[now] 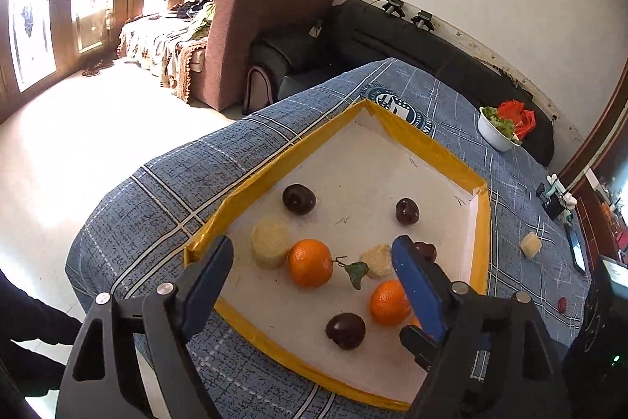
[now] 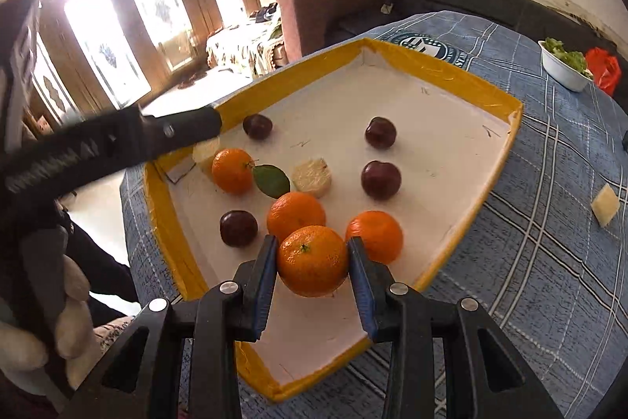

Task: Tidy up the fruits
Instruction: 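Carry the plum and orange into the tray and open both tools, then withdraw both open tools from the tray toward the red date and pale chunk, then grasp the red date with the right tool while the left tool approaches the pale chunk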

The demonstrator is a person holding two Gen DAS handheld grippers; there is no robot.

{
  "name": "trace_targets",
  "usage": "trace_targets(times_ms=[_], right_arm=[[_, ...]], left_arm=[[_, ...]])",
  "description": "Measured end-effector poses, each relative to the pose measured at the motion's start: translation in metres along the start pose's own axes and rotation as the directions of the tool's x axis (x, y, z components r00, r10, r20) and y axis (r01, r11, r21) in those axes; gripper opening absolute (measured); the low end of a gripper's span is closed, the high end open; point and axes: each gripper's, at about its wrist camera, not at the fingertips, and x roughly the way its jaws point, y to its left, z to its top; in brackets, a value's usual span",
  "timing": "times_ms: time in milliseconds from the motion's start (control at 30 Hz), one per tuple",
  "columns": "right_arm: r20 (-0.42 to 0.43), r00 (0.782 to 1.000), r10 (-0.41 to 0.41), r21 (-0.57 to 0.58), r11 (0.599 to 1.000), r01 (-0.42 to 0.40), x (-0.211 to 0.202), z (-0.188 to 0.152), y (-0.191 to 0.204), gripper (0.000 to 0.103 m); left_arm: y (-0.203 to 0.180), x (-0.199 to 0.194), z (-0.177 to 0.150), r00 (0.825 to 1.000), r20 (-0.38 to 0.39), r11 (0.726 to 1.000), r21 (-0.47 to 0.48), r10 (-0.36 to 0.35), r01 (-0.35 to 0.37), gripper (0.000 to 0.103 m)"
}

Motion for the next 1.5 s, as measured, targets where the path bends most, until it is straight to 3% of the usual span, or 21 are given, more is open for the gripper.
trace_targets(times_ms=[67, 200, 267, 567, 900, 1033, 1200, 1267, 1333, 1433, 1500], right_arm=[[0.003, 1.000, -0.011, 0.000, 1.000, 0.011, 0.002, -0.001, 0.002, 0.043], [0.049, 0.999, -0.023, 0.009, 1.000, 0.023, -0.016, 0.002, 0.002, 0.060], [0.083, 0.995, -0.050, 0.016, 0.999, 0.048, -0.030, 0.003, -0.003, 0.064], [0.115, 0.979, -0.168, 0.196, 0.970, 0.143, -0.075, -0.018, -0.086, 0.065], [0.113, 0.945, -0.306, 0.420, 0.877, 0.233, -0.130, -0.060, -0.189, 0.065], [0.126, 0.924, -0.360, 0.490, 0.833, 0.258, -0.154, -0.077, -0.222, 0.065], [0.120, 0.888, -0.444, 0.615, 0.736, 0.285, -0.186, -0.101, -0.274, 0.065], [0.088, 0.884, -0.460, 0.640, 0.706, 0.304, -0.188, -0.108, -0.291, 0.065], [0.055, 0.885, -0.463, 0.645, 0.693, 0.322, -0.183, -0.113, -0.299, 0.065], [0.013, 0.890, -0.455, 0.637, 0.690, 0.344, -0.164, -0.114, -0.308, 0.063], [-0.015, 0.888, -0.460, 0.624, 0.689, 0.368, -0.151, -0.113, -0.313, 0.054]], left_arm=[[-0.004, -0.003, 0.000, 1.000, 0.008, 1.000, 0.012, -0.006, 0.006, 0.083], [-0.021, -0.012, -0.004, 0.999, 0.027, 0.998, 0.056, -0.020, 0.019, 0.084], [-0.034, -0.017, -0.007, 0.999, 0.036, 0.995, 0.103, -0.003, -0.001, 0.084], [-0.091, -0.029, -0.030, 0.996, 0.080, 0.955, 0.292, 0.032, -0.054, 0.084], [-0.134, -0.022, -0.044, 0.999, 0.047, 0.924, 0.381, -0.005, -0.014, 0.084], [-0.150, -0.016, -0.051, 0.996, -0.025, 0.906, 0.414, -0.083, 0.086, 0.084], [-0.173, -0.003, -0.067, 0.977, -0.144, 0.874, 0.441, -0.154, 0.203, 0.084], [-0.180, 0.003, -0.066, 0.963, -0.191, 0.874, 0.413, -0.192, 0.256, 0.084], [-0.186, 0.008, -0.060, 0.946, -0.226, 0.878, 0.368, -0.235, 0.306, 0.084], [-0.201, 0.014, -0.048, 0.936, -0.240, 0.877, 0.348, -0.257, 0.330, 0.084], [-0.216, 0.018, -0.041, 0.935, -0.228, 0.867, 0.362, -0.272, 0.341, 0.084]])
